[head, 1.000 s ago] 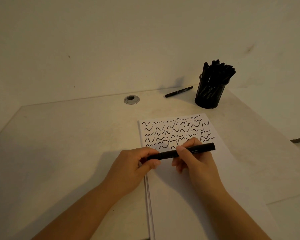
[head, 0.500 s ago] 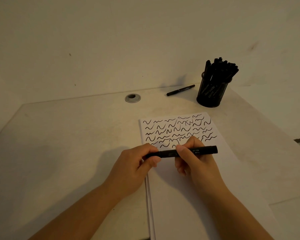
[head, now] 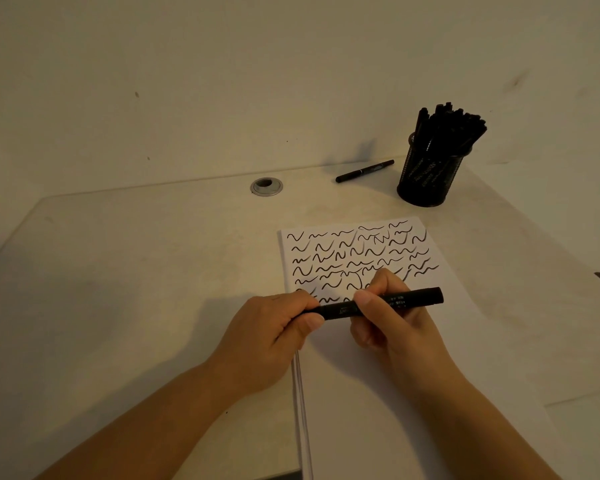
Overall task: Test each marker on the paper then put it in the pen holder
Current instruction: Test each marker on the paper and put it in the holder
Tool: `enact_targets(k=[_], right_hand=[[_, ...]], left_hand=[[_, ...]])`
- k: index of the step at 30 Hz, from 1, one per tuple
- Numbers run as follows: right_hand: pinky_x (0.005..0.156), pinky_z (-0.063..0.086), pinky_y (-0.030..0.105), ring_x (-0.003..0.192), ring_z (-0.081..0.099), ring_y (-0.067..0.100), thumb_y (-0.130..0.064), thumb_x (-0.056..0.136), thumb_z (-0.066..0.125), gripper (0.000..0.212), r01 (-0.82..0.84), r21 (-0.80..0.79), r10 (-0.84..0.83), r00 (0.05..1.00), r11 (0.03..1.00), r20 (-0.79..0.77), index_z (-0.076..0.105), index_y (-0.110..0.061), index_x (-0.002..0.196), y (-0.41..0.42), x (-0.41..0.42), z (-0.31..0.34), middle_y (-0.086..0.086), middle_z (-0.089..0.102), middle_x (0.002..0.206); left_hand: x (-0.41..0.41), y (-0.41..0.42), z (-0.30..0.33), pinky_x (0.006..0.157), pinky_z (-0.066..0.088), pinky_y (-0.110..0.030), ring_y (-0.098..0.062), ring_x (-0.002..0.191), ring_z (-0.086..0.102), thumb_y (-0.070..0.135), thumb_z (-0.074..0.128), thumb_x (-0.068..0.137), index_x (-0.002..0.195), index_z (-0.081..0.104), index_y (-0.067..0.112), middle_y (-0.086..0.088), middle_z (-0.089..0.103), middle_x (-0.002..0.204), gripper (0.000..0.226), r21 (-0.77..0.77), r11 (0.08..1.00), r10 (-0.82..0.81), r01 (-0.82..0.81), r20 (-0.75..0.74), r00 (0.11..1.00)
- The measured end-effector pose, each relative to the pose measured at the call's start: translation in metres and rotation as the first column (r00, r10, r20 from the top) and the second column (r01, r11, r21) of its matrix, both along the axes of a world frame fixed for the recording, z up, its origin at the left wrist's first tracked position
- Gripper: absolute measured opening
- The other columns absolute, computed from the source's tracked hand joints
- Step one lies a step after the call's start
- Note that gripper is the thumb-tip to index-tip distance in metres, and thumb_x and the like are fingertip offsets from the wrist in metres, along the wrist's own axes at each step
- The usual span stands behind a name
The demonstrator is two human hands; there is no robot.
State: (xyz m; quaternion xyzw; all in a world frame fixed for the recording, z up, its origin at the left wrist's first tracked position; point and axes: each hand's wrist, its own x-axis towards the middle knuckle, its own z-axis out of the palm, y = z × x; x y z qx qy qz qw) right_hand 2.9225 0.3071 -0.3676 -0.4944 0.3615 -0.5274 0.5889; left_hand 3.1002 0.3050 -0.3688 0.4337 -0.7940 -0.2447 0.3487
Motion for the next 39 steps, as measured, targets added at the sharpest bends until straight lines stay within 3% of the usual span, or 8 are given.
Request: enact_targets(k=[10,15,21,24,28,33,36,39], right_hand=[[0.046,0.033,0.014,0.044,0.034,0.009,-0.031,0.074,0.061,0.019,-0.038,-0.019,0.037,0.999,0.999,-0.033,0.048,-0.026,0.06,0.001,0.001,0.003,-0.005,0.041,0.044],[0.043,0.032,0.015,0.041,0.035,0.009,-0.022,0.077,0.054,0.021,0.068,0.004,-0.067,0.996,0.998,-0.063,0.048,-0.024,0.057,-0.001,0.004,0.005,-0.001,0.043,0.043],[0.041,0.035,0.02,0.046,0.043,0.012,-0.026,0.077,0.056,0.012,0.068,0.038,-0.066,0.996,0.997,-0.052,0.059,-0.021,0.067,0.003,0.0,0.008,-0.001,0.054,0.054],[0.039,0.037,0.02,0.044,0.045,0.014,-0.021,0.081,0.062,0.013,0.159,0.008,-0.157,0.982,0.987,-0.102,0.063,-0.018,0.068,0.001,-0.012,0.014,0.001,0.053,0.051],[0.047,0.045,0.019,0.048,0.052,0.01,-0.021,0.081,0.061,0.014,0.164,-0.07,-0.177,0.944,0.984,-0.278,0.066,-0.022,0.067,-0.008,-0.026,0.029,-0.002,0.059,0.055],[0.052,0.039,0.009,0.053,0.049,-0.001,-0.033,0.08,0.06,0.012,-0.036,-0.2,-0.105,0.753,0.979,-0.65,0.065,-0.038,0.071,-0.021,-0.047,0.053,-0.016,0.062,0.062],[0.06,0.039,0.009,0.069,0.05,-0.002,-0.041,0.084,0.053,0.009,-0.213,-0.323,-0.191,0.475,0.922,-0.859,0.059,-0.044,0.089,-0.03,-0.051,0.067,-0.02,0.053,0.065],[0.064,0.037,0.013,0.072,0.044,0.003,-0.039,0.089,0.052,0.025,-0.32,-0.44,-0.372,0.253,0.839,-0.893,0.059,-0.031,0.111,-0.043,-0.054,0.074,-0.02,0.051,0.078]], left_hand=[[0.001,-0.003,-0.003,0.048,0.029,-0.009,-0.003,0.043,0.039,0.046,0.039,0.083,0.067,0.055,0.034,0.013,0.047,0.045,0.026,0.236,0.964,-0.084,0.124,-0.175,0.981],[-0.002,-0.005,-0.003,0.049,0.03,-0.011,-0.004,0.046,0.042,0.049,0.041,0.082,0.07,0.059,0.037,0.013,0.052,0.048,0.025,0.212,0.976,-0.023,0.059,-0.169,0.985],[0.005,-0.008,-0.003,0.053,0.038,-0.012,-0.002,0.05,0.046,0.044,0.049,0.084,0.08,0.061,0.039,0.012,0.058,0.055,0.014,0.196,0.98,0.079,-0.028,-0.263,0.962],[0.003,-0.011,0.001,0.055,0.04,-0.008,-0.001,0.052,0.05,0.033,0.049,0.084,0.078,0.06,0.035,0.012,0.059,0.055,0.014,0.18,0.98,0.134,-0.086,-0.278,0.951],[-0.001,-0.018,0.012,0.056,0.041,-0.011,-0.001,0.054,0.051,0.046,0.045,0.082,0.073,0.057,0.035,0.012,0.06,0.058,0.019,0.103,0.987,0.151,-0.126,-0.284,0.947],[-0.008,-0.032,0.037,0.048,0.035,-0.02,-0.017,0.05,0.047,0.048,0.039,0.083,0.068,0.053,0.039,0.015,0.058,0.057,0.022,-0.022,0.992,0.114,-0.121,-0.2,0.973],[-0.022,-0.044,0.054,0.045,0.034,-0.017,-0.015,0.049,0.048,0.048,0.038,0.084,0.07,0.051,0.039,0.011,0.057,0.056,0.02,-0.089,0.992,0.077,-0.086,-0.099,0.992],[-0.039,-0.058,0.068,0.046,0.035,-0.017,-0.009,0.051,0.048,0.052,0.04,0.085,0.073,0.052,0.033,0.011,0.055,0.054,0.025,-0.162,0.984,0.074,-0.067,0.036,0.997]])
